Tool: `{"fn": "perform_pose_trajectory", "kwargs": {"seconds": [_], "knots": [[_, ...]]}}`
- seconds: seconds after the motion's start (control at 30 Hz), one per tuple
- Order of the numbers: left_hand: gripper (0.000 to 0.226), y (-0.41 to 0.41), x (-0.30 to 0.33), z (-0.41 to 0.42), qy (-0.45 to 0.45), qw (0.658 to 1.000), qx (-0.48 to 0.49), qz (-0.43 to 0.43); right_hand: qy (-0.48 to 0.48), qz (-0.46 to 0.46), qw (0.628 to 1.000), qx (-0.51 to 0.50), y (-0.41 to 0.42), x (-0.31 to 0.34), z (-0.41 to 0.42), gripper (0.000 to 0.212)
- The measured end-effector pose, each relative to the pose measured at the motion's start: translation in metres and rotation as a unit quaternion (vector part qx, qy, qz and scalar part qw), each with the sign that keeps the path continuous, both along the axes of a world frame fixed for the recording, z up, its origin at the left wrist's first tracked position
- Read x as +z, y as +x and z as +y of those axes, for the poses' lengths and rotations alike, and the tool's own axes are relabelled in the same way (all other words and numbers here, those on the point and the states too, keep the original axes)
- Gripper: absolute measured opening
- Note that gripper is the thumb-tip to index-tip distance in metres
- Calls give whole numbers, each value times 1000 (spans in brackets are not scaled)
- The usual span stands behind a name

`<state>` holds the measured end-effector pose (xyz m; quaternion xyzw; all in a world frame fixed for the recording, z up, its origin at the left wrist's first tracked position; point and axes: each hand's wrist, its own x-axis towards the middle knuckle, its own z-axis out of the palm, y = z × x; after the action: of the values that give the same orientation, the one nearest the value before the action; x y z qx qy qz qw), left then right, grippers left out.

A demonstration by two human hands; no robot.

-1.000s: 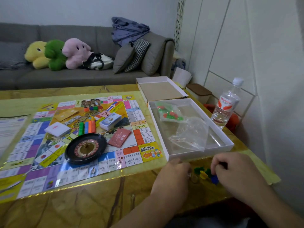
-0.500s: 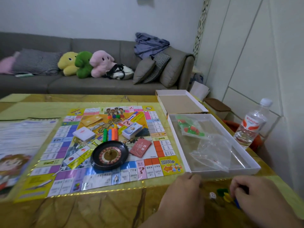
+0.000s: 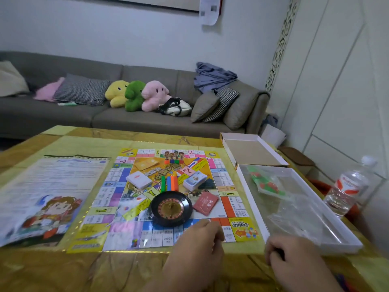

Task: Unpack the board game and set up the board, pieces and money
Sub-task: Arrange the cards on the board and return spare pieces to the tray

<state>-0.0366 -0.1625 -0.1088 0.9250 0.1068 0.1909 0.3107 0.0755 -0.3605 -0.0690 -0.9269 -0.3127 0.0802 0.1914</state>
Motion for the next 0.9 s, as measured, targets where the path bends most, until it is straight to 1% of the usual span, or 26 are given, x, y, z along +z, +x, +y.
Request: {"fn": "perform_pose_trajectory", "kwargs": {"seconds": [0.1,0.3,0.37,0.43,0.57,0.63,0.7,0.73,0.8,0.87,0.9], "knots": [[8,-16,4,30,13,1000,22,-4,-13,17,999,27,-8,0,25,23],[11,-36,12,77,20,998,52,-6,13,40,998,52,-18,-6,65,28],[11,-40,12,85,10,998,70,-2,20,30,998,50,-19,-11,79,28],[10,-42,8,92,0,997,83,3,50,2,998,48,-15,-14,99,28],[9,-39,1,97,-3,996,92,12,124,-38,988,90,12,-9,181,26],[8,-32,2,99,2,996,93,14,127,-50,987,89,34,-11,233,26],[8,-24,5,104,7,995,96,12,114,-65,989,68,56,-16,283,24],[8,-21,6,108,11,995,98,11,92,-92,990,59,66,-19,305,20],[9,-15,10,113,15,995,100,11,32,-150,987,44,81,-23,340,17],[20,-11,13,116,18,995,99,11,-33,-165,985,38,91,-27,361,19],[24,-9,15,117,19,995,99,14,-62,-169,983,38,95,-28,367,17]]}}
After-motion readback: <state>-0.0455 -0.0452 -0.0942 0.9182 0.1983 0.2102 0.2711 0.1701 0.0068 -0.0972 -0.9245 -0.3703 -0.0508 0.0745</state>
